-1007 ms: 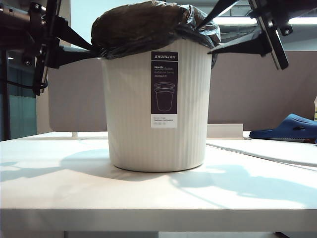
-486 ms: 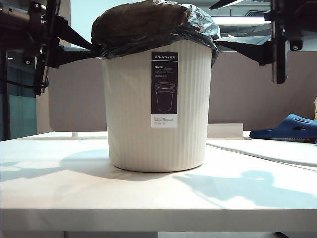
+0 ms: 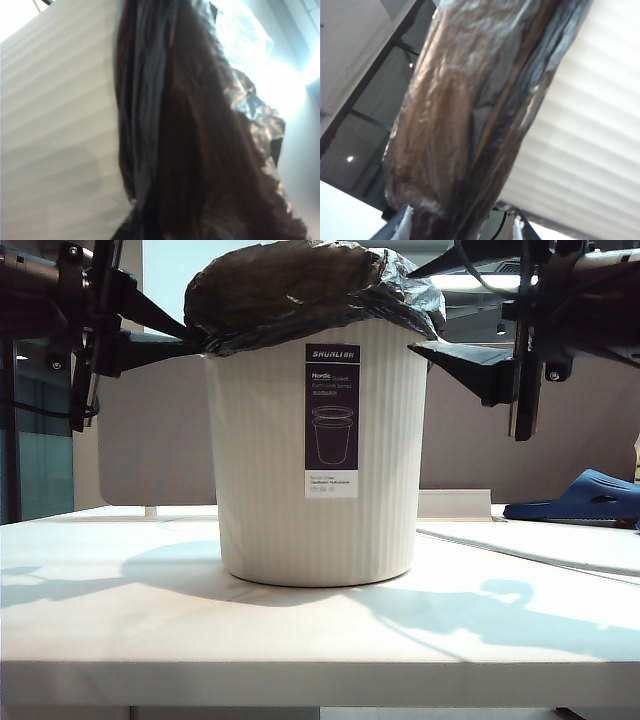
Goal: Open the ring lid of the trash can, pull out the black garbage bag inside, and place it on the table.
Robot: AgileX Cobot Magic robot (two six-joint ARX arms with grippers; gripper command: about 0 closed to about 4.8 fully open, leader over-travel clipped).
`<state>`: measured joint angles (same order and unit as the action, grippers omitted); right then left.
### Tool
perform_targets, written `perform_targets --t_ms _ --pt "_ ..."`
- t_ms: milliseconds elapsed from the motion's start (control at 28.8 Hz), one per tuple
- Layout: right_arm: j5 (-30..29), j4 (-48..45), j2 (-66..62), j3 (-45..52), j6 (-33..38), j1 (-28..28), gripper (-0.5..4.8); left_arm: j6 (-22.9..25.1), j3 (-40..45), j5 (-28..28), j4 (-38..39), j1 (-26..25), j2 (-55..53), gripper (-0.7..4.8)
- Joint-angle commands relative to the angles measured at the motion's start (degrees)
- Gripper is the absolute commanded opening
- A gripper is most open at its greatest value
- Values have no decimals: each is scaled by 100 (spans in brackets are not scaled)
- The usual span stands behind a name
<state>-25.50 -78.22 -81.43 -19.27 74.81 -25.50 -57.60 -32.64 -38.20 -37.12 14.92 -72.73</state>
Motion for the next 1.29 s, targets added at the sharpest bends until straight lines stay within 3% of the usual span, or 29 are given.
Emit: perform_targets --t_ms 35,973,1216,1250,1285 --pt "-13 -267 -85 -28 59 -2 256 66 -7 -42 -70 7 17 -6" --pt "184 -240 -85 -262 20 -7 252 149 -7 -85 -70 9 17 -6" --pt "267 328 -85 -328 -39 -7 250 149 -7 -109 -70 9 17 -6" --pt "267 356 -85 -328 -83 -7 231 151 -7 -107 -70 9 17 -6" --pt "264 339 -85 -328 -138 -7 175 155 -7 -107 -70 9 17 -6"
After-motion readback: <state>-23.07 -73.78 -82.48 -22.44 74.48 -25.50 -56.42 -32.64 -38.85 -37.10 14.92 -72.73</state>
